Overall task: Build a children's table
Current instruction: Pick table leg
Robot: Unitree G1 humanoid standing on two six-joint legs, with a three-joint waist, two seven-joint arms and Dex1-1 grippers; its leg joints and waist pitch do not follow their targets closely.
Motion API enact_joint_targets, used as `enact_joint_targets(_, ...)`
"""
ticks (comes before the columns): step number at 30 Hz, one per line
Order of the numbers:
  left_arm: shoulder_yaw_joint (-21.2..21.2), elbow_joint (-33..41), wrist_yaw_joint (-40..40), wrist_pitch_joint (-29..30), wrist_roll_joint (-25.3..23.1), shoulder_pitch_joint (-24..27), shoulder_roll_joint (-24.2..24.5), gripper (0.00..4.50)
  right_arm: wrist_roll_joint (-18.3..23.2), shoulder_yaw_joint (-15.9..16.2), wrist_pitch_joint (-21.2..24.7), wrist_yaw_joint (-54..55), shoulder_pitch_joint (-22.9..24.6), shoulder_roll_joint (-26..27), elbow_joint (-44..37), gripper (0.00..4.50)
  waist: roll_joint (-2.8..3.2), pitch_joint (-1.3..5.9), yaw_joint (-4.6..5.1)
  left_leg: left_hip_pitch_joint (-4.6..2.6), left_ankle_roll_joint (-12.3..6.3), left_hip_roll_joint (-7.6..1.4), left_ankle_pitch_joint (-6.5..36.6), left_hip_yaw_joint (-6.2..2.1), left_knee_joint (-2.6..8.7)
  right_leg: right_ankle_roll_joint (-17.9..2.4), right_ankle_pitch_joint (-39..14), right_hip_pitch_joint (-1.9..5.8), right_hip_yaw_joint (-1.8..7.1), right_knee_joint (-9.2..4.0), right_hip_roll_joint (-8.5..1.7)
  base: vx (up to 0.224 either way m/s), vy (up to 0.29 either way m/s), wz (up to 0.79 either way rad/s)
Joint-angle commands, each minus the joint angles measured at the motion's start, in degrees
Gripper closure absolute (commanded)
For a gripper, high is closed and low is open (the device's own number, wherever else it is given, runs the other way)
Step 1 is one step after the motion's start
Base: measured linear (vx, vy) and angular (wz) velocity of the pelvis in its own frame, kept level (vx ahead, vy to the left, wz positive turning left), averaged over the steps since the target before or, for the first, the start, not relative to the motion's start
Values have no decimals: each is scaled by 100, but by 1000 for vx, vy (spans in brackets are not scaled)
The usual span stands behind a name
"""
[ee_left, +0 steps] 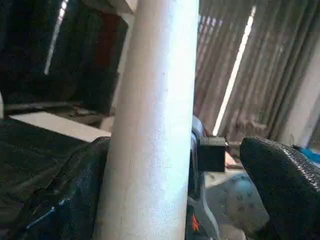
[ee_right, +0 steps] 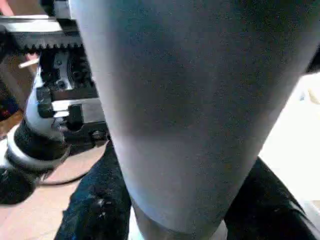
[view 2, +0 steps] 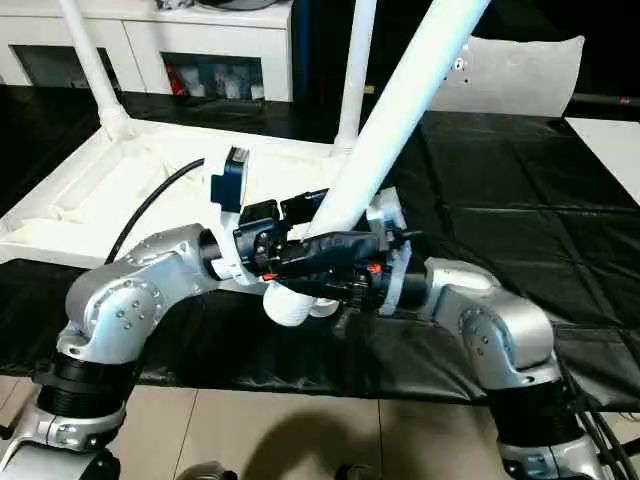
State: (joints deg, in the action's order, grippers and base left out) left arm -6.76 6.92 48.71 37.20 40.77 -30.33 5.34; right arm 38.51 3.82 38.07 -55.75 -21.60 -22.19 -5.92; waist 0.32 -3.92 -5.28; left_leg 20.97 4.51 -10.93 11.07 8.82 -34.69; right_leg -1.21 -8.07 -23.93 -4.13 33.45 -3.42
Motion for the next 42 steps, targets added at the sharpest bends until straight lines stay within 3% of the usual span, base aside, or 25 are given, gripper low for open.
enact_joint_targets(1, 24, 228, 64, -183, 307, -256, -182, 0, -95, -195, 92, 359, 117, -24, 222, 257, -59, 442, -17, 15, -233, -112, 736, 25, 371, -474, -2491, 376, 191, -460, -359, 0, 0, 0)
enact_joint_targets(4, 412, 18, -105, -267, 448, -272, -220, 0, -10, -419, -80, 451, 265, 44, 118, 257, -74, 425, -20, 23, -270, -102, 737, 31, 373, -456, -2524, 363, 187, -475, -358, 0, 0, 0)
enact_joint_targets(9, 643, -185, -264, -408, 307, -260, -173, 0, 12, -581, -126, 664, 406, 95, -26, 259, -88, 418, -17, 15, -269, -95, 772, 35, 375, -452, -2575, 361, 182, -487, -353, 0, 0, 0)
enact_joint_targets(11, 753, -367, -411, -551, 4, -204, 6, 0, 64, -713, -101, 876, 591, 153, -262, 259, -61, 404, 4, 22, -283, -86, 783, 29, 383, -270, -2724, 352, 176, -526, -336, 0, 0, 0)
enact_joint_targets(13, 815, -654, -564, -772, -436, -105, 332, 0, -77, -835, -210, 1281, 845, 245, -530, 259, -95, 388, 29, 22, -263, -61, 837, 32, 396, -70, -2895, 339, 166, -555, -322, 0, 0, 0)
enact_joint_targets(15, 770, -786, -583, -896, -642, -86, 491, 0, -230, -859, -298, 1495, 883, 277, -544, 259, -80, 389, 20, 10, -237, -55, 852, 23, 399, -13, -2962, 330, 162, -550, -324, 0, 0, 0)
enact_joint_targets(18, 578, -1038, -612, -1134, -1122, -84, 811, 0, -550, -859, -395, 1880, 866, 312, -460, 259, -31, 401, 35, -33, -139, -78, 923, 5, 421, 10, -2970, 300, 159, -551, -335, 0, 0, 0)
enact_joint_targets(19, 578, -1038, -612, -1134, -1122, -84, 811, 0, -550, -859, -395, 1880, 866, 312, -460, 259, -24, 406, 42, -28, -137, -97, 907, 3, 432, -92, -2770, 308, 165, -526, -337, 0, 0, 0)
enact_joint_targets(20, 393, -1209, -529, -1259, -1414, -89, 1040, 0, -817, -815, -462, 2151, 810, 322, -344, 259, 17, 420, 26, -35, -141, -122, 871, -17, 438, -206, -2517, 304, 179, -499, -346, 0, 0, 0)
enact_joint_targets(21, 393, -1209, -529, -1259, -1414, -89, 1040, 0, -817, -815, -462, 2151, 810, 322, -344, 259, 17, 420, 26, -35, -141, -122, 871, -17, 438, -206, -2517, 304, 179, -499, -346, 0, 0, 0)
enact_joint_targets(22, 60, -1499, -299, -1568, -1866, -112, 1372, 0, -1046, -775, -526, 2406, 735, 359, -241, 259, 13, 432, 38, -41, -121, -112, 888, -3, 431, -356, -2256, 323, 194, -447, -343, 0, 0, 0)
enact_joint_targets(23, -261, -1834, -39, -1916, -2286, -176, 1671, 17, -1250, -705, -640, 2564, 688, 380, -183, 259, 23, 429, 47, -51, -114, -101, 924, 2, 441, -346, -2288, 306, 212, -451, -339, 0, 0, 0)
enact_joint_targets(24, -523, -2116, 204, -2246, -2622, -238, 1903, 27, -1371, -650, -714, 2648, 666, 393, -155, 259, 16, 420, 40, -42, -111, -71, 948, -8, 456, -185, -2497, 315, 206, -496, -335, 0, 0, 0)
enact_joint_targets(26, -751, -2462, 506, -2625, -2939, -330, 2076, 38, -1442, -581, -783, 2687, 686, 400, -163, 259, 51, 422, 43, -41, -40, -81, 901, -12, 466, -113, -2425, 326, 225, -469, -363, 0, 0, 0)
enact_joint_targets(27, -751, -2462, 506, -2625, -2939, -330, 2076, 38, -1442, -581, -783, 2687, 686, 400, -163, 259, 51, 432, 41, -51, -26, -88, 885, -5, 460, -146, -2357, 323, 228, -469, -366, 0, 0, 0)
enact_joint_targets(28, -850, -2578, 650, -2698, -3029, -368, 2143, 48, -1471, -553, -801, 2684, 703, 391, -156, 259, 48, 458, 33, -45, 2, -117, 771, -14, 455, -330, -2004, 351, 238, -396, -384, 0, 0, 0)
enact_joint_targets(29, -1015, -2743, 856, -2835, -3188, -423, 2234, 62, -1510, -524, -818, 2688, 735, 376, -153, 259, 21, 418, 36, -42, -43, -127, 779, -7, 468, -475, -1823, 323, 247, -399, -371, 0, 0, 0)
enact_joint_targets(30, -1083, -2833, 925, -2884, -3258, -459, 2266, 62, -1529, -512, -825, 2694, 752, 369, -164, 259, 39, 423, 36, -53, -37, -133, 813, -1, 466, -542, -1761, 329, 251, -374, -377, 0, 0, 0)
enact_joint_targets(31, -1292, -3118, 1123, -3050, -3476, -577, 2356, 76, -1599, -477, -850, 2722, 802, 358, -200, 259, -26, 419, 47, -47, -63, -135, 798, 11, 466, -584, -1693, 333, 258, -378, -380, 0, 0, 0)
enact_joint_targets(32, -1381, -3344, 1181, -3174, -3594, -679, 2371, 79, -1631, -440, -896, 2674, 833, 336, -229, 259, 25, 393, 52, -37, -70, -116, 832, 12, 471, -613, -1699, 336, 263, -379, -373, 0, 0, 0)
enact_joint_targets(36, -1534, -4214, 1404, -3685, -3846, -1057, 2276, 116, -1604, -424, -997, 2475, 893, 285, -255, 259, 25, 398, 51, -51, -47, -111, 964, 14, 464, -622, -1887, 364, 262, -399, -408, 0, 0, 0)
enact_joint_targets(37, -1536, -4389, 1485, -3760, -3863, -1132, 2230, 116, -1570, -451, -984, 2459, 900, 288, -255, 259, 93, 400, 35, -56, -25, -121, 1016, -1, 471, -633, -2003, 364, 257, -403, -425, 0, 0, 0)
enact_joint_targets(40, -1563, -4771, 1683, -3962, -3904, -1307, 2125, 148, -1541, -477, -964, 2445, 924, 256, -282, 259, 53, 409, 39, -36, -27, -120, 975, -3, 469, -681, -1921, 388, 256, -412, -418, 0, 0, 0)
enact_joint_targets(41, -1586, -4945, 1721, -4041, -3930, -1392, 2077, 153, -1519, -486, -946, 2438, 944, 242, -318, 259, 121, 424, 31, -42, -21, -122, 955, -10, 461, -739, -1843, 388, 259, -394, -425, 0, 0, 0)
enact_joint_targets(42, -1622, -5149, 1776, -4148, -3985, -1488, 2028, 156, -1505, -497, -939, 2426, 971, 231, -354, 259, 137, 421, 40, -50, -14, -124, 977, -2, 457, -758, -1806, 377, 260, -407, -414, 0, 0, 0)
